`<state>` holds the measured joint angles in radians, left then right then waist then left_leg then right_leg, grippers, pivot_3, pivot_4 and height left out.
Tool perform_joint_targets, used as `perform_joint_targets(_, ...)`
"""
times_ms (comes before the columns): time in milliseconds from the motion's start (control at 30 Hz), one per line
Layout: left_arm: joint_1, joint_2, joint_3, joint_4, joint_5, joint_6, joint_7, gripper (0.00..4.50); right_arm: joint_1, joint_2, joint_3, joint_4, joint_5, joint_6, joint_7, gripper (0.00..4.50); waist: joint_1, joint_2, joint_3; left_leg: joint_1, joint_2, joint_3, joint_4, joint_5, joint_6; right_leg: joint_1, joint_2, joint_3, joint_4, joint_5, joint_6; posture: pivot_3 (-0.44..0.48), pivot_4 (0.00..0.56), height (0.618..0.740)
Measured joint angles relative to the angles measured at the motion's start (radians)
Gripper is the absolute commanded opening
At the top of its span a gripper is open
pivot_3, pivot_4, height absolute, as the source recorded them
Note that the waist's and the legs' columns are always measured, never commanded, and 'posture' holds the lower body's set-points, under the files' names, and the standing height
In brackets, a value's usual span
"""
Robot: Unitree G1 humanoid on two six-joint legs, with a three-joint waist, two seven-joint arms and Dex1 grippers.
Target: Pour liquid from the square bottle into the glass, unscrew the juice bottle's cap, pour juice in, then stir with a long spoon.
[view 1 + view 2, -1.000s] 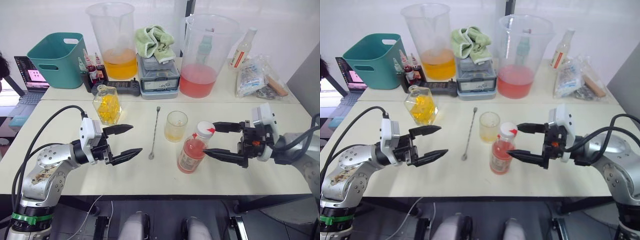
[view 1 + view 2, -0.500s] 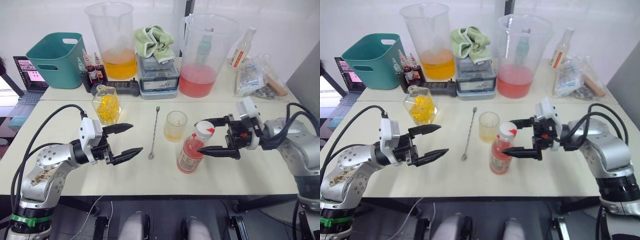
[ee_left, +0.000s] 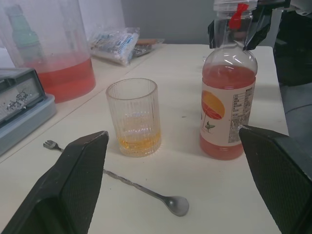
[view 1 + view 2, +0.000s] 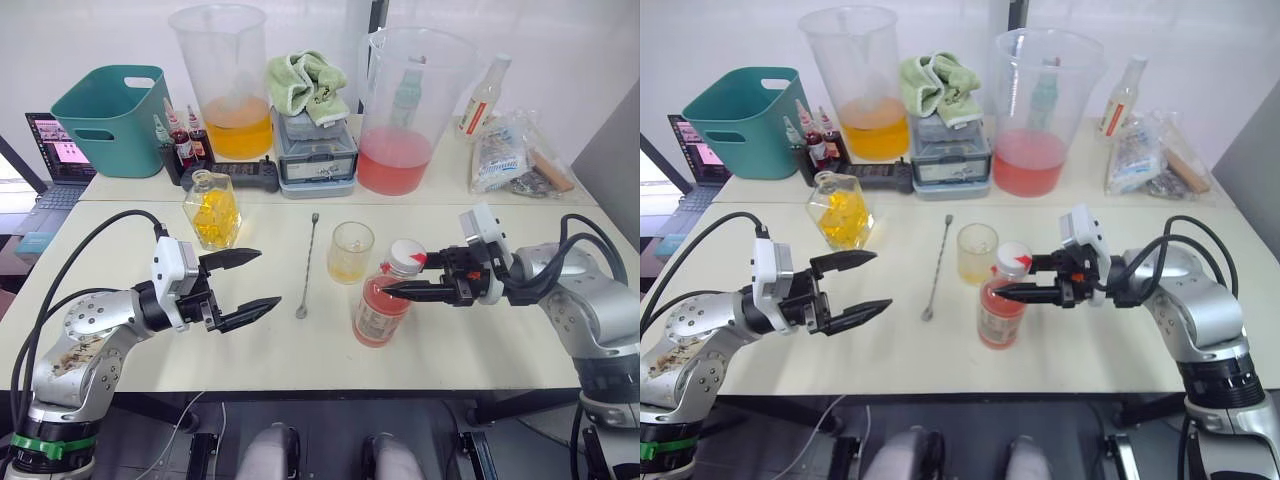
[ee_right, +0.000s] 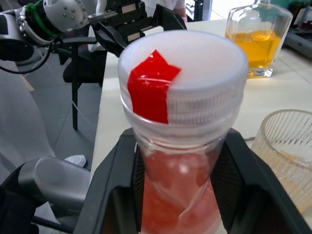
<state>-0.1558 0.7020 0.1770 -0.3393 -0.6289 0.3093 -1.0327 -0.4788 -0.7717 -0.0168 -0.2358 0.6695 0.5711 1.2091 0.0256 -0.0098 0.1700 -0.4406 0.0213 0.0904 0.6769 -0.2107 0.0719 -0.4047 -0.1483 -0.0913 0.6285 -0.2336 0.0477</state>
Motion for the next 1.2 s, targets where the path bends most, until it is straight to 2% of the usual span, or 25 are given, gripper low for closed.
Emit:
perform_joint_targets(333,-0.027,0.0,-0.006,0.028,-0.001,-0.001,-0.038,4.5,0.065,0.048,-0.1,-0.277,0.132,0.217,-0.37,1.33,0.005,0.0,0.0,0.0,0.001,0.0,0.0,0.0,0.0,0.0,0.0,0.0,0.0,0.0,0.0,0.0,0.15,0.736)
perform_joint_targets(467,-0.043,-0.012,-0.021,0.046,0.0,-0.003,-0.047,4.5,0.106,0.061,-0.101,-0.343,0.157,0.254,-0.459,1.33,0.005,0.0,0.0,0.0,0.0,0.0,0.0,0.0,0.0,0.0,0.0,0.0,0.0,0.0,0.0,0.0,0.15,0.736)
perform_joint_targets(733,-0.052,-0.023,-0.043,0.064,0.001,-0.005,-0.067,4.5,0.154,0.076,-0.08,-0.367,0.117,0.243,-0.533,1.33,0.003,0.0,0.0,0.0,0.0,0.0,0.0,0.0,0.0,0.0,0.0,0.0,0.0,0.0,0.0,0.0,0.15,0.736)
perform_joint_targets(1067,-0.058,-0.02,-0.042,0.071,0.001,-0.005,-0.087,4.5,0.163,0.081,-0.041,-0.383,0.058,0.19,-0.534,1.33,-0.001,0.0,0.0,0.0,0.001,0.0,0.0,0.0,0.0,0.0,0.001,0.0,0.0,0.0,0.0,0.0,0.15,0.736)
perform_joint_targets(1133,-0.058,-0.018,-0.041,0.071,0.0,-0.004,-0.088,4.5,0.166,0.082,-0.033,-0.383,0.049,0.177,-0.534,2.39,-0.004,0.0,0.0,0.0,0.001,0.0,0.0,0.0,0.0,0.0,0.001,0.0,0.0,0.0,0.0,0.0,0.15,0.736)
perform_joint_targets(1200,-0.059,-0.015,-0.041,0.071,0.0,-0.002,-0.09,4.5,0.174,0.083,-0.03,-0.383,0.041,0.164,-0.533,3.07,-0.005,0.0,0.0,0.0,0.001,0.0,0.0,0.0,0.0,0.0,0.001,0.0,0.0,0.0,0.0,0.0,0.15,0.736)
